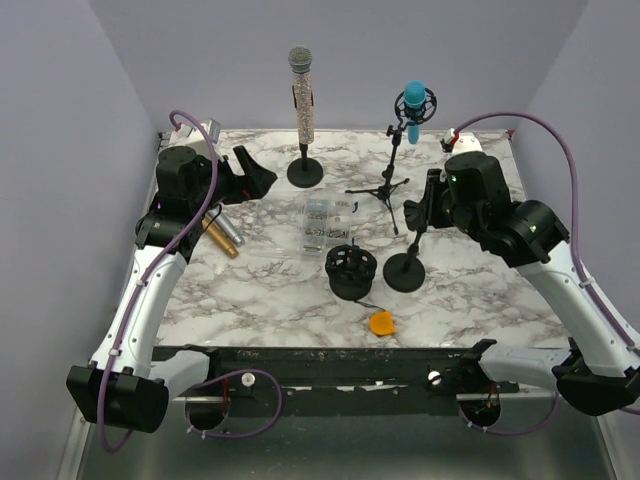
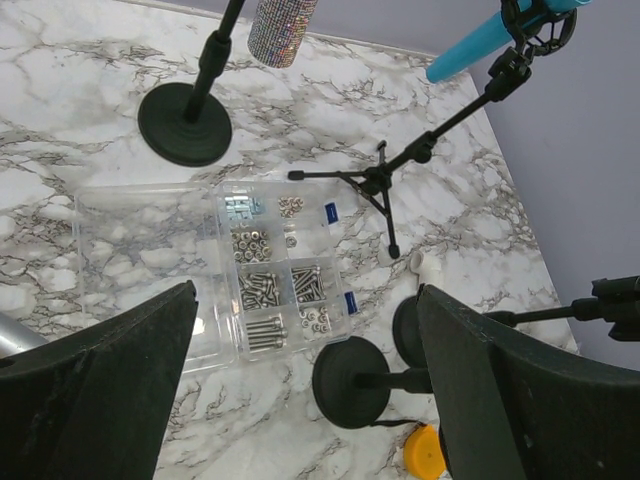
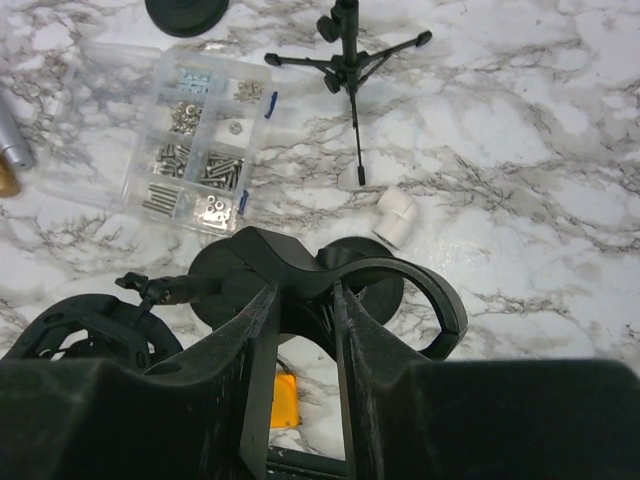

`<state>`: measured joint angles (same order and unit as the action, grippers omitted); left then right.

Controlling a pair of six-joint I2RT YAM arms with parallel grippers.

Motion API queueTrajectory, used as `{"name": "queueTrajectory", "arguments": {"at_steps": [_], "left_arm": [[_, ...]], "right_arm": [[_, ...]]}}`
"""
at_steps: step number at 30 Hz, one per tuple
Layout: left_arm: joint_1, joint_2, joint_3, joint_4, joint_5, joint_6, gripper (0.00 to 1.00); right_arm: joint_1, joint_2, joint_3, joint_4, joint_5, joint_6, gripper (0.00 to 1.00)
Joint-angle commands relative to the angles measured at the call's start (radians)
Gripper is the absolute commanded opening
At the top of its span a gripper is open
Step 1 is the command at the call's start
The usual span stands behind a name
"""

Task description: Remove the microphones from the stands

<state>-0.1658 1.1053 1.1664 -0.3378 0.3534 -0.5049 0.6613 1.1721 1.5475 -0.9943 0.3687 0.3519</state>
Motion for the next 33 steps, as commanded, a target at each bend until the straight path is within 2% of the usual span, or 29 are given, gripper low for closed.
{"name": "queueTrajectory", "arguments": {"at_steps": [1,10,17,20,26,33], "left_arm": [[-0.005,-0.006,0.012,0.009,0.027,0.012,0.88],[-0.006,-0.004,0.01,0.011,0.029,0.011,0.87],[-0.009,0.001,0.007,0.01,0.03,0.014,0.87],[-0.01,-0.001,0.008,0.01,0.024,0.016,0.88],[-0.011,0.0,0.007,0.011,0.03,0.014,0.87],[-0.012,-0.001,0.009,0.013,0.038,0.014,0.87]], "right_arm": [[0.003,-0.016,-0.083,-0.029,0.013,0.025,0.29],[0.002,-0.089,-0.27,0.007,-0.017,0.056,0.29],[0.003,-0.076,-0.345,0.067,-0.049,0.073,0.31],[0.002,-0.065,-0.32,0.067,-0.048,0.068,0.35],[0.002,-0.044,-0.172,0.064,-0.022,0.044,0.5],[0.003,-0.006,-0.027,0.154,0.087,0.014,0.66]]}}
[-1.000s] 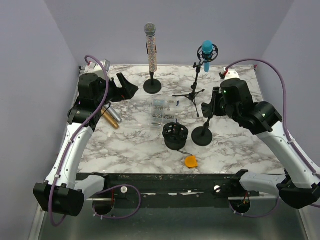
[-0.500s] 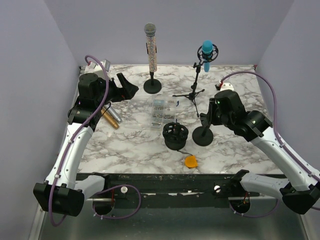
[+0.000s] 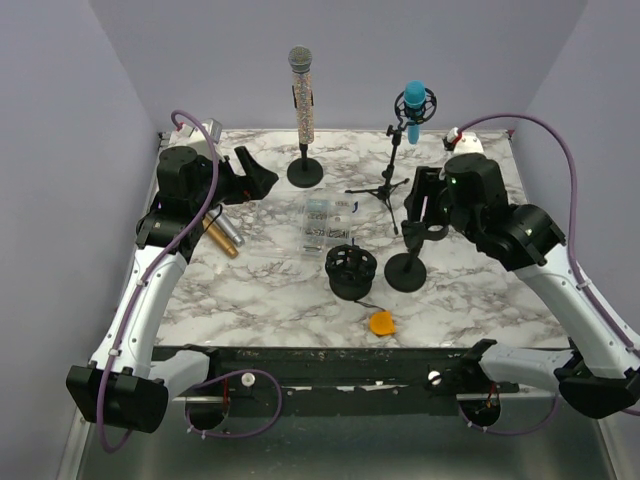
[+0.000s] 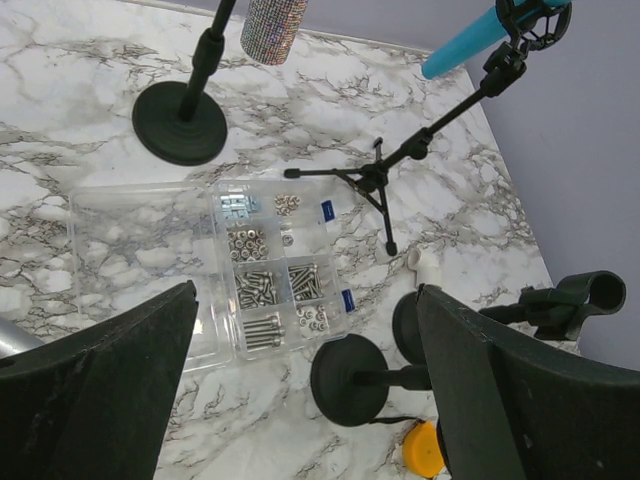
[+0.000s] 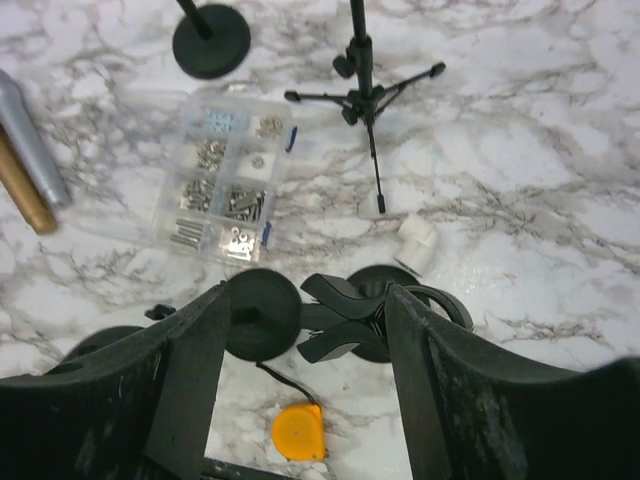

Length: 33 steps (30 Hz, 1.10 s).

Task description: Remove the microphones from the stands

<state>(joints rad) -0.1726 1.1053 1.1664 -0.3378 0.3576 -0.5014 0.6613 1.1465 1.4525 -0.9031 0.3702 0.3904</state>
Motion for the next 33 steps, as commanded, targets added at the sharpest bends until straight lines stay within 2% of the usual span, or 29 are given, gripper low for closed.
{"name": "queueTrajectory", "arguments": {"at_steps": [1,12,15,18,21,29,33], "left_arm": [[-0.007,0.0,0.008,0.014,0.036,0.011,0.87],[-0.008,0.001,0.002,0.029,0.065,0.0,0.88],[-0.008,0.004,0.002,0.029,0.071,-0.003,0.88],[-0.008,0.003,0.0,0.036,0.087,-0.012,0.88],[-0.008,0.001,0.001,0.04,0.1,-0.02,0.88],[-0.008,-0.006,-0.002,0.052,0.122,-0.034,0.88],[-0.008,0.0,-0.004,0.053,0.129,-0.038,0.88]], "right_arm": [[0.003,0.024,0.074,0.086,0.104,-0.031,0.68],[-0.01,0.166,0.149,0.35,0.309,-0.181,0.79],[-0.051,0.244,0.202,0.406,0.304,-0.227,0.81],[-0.142,0.337,0.284,0.431,0.195,-0.238,0.91],[-0.202,0.443,0.381,0.443,0.154,-0.253,0.91],[-0.217,0.662,0.551,0.505,0.186,-0.366,0.91],[-0.216,0.725,0.586,0.552,0.216,-0.429,0.8]]}}
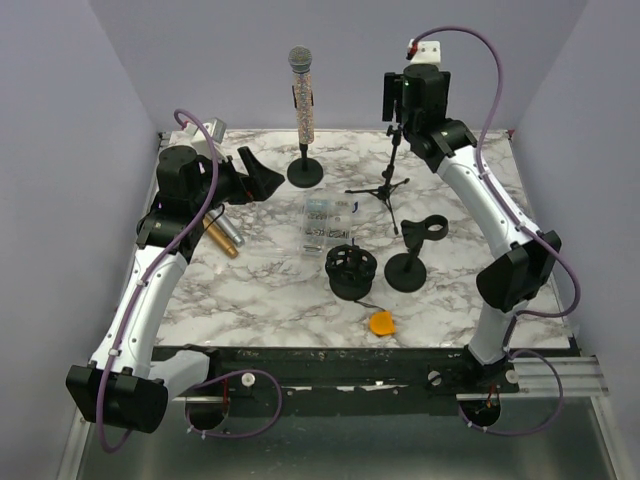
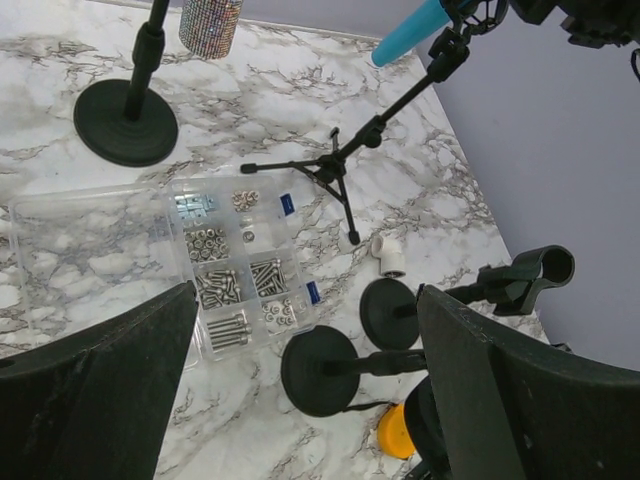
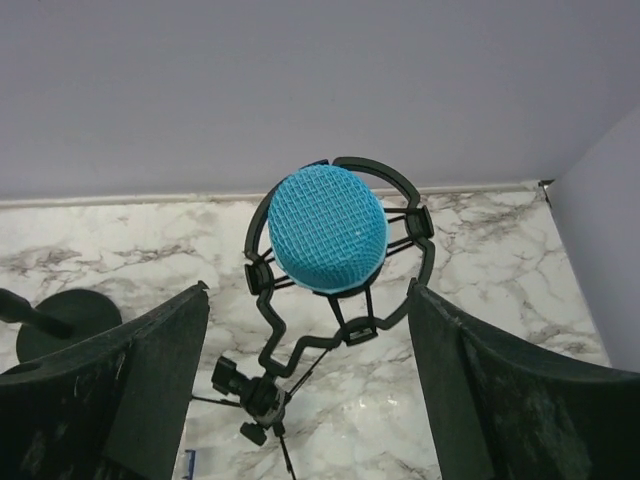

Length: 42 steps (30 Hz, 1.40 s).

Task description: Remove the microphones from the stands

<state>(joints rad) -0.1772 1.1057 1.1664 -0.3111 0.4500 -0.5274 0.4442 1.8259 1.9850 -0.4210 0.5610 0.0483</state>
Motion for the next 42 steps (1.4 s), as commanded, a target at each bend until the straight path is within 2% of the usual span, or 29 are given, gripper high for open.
{"name": "queueTrajectory", "arguments": {"at_steps": [1,10,19,26,32,37,42], "left_arm": [[-0.004,0.001,-0.004,0.027,0.039,-0.014,0.88],[-0.004,0.0,-0.007,0.033,0.05,-0.022,0.88],[-0.004,0.006,-0.007,0.033,0.053,-0.023,0.88],[-0.004,0.011,-0.009,0.035,0.055,-0.025,0.87],[-0.004,0.016,-0.011,0.038,0.055,-0.026,0.87],[-0.004,0.018,-0.012,0.037,0.054,-0.025,0.87],[-0.004,0.026,-0.013,0.039,0.05,-0.023,0.87]], "right_arm": [[0.001,0.058,0.057,0.079,0.034,-0.103,0.78],[0.001,0.138,0.091,0.121,0.119,-0.186,0.72],[0.0,0.175,0.11,0.157,0.144,-0.214,0.52],[0.002,0.163,0.167,0.115,0.14,-0.215,0.3],[0.028,0.1,0.224,0.113,0.108,-0.234,0.23],[0.081,0.073,0.292,0.133,0.139,-0.309,0.16],[0.151,0.011,0.286,0.198,0.149,-0.375,0.09]]}}
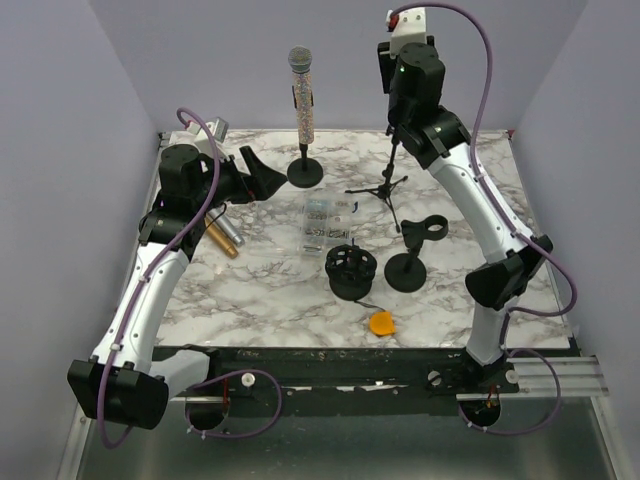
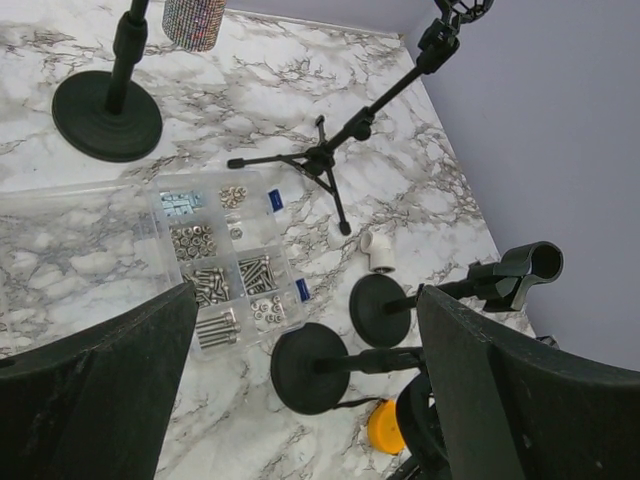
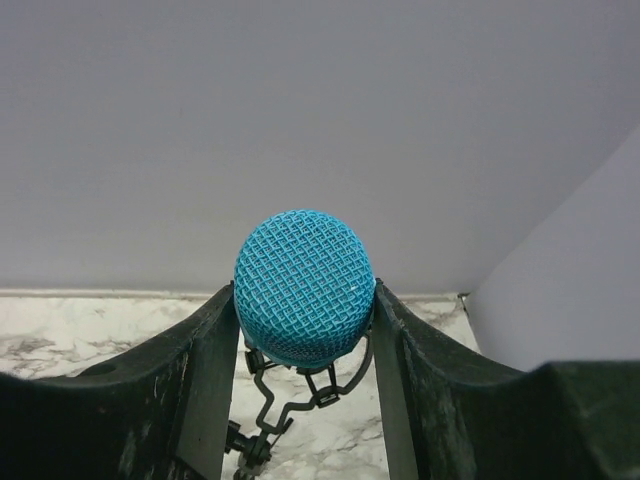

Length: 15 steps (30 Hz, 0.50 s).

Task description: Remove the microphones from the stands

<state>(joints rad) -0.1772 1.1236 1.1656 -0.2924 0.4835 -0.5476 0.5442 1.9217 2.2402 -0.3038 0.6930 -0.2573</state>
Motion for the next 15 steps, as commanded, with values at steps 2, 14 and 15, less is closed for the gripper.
{"name": "queueTrajectory", "arguments": {"at_steps": [2,14,15], "left_arm": [[-0.004,0.011,-0.013,0.021,0.014,-0.002,0.87],[-0.003,0.016,-0.028,0.061,0.042,0.003,0.88],[-0.004,0.008,-0.034,0.085,0.069,0.003,0.89]], "right_arm": [[0.067,-0.108,0.014,0.105,0.017,-0.083,0.06],[0.102,-0.281,-0.054,-0.079,-0.16,0.186,0.01],[0.101,-0.306,-0.081,-0.101,-0.206,0.226,0.01]]}}
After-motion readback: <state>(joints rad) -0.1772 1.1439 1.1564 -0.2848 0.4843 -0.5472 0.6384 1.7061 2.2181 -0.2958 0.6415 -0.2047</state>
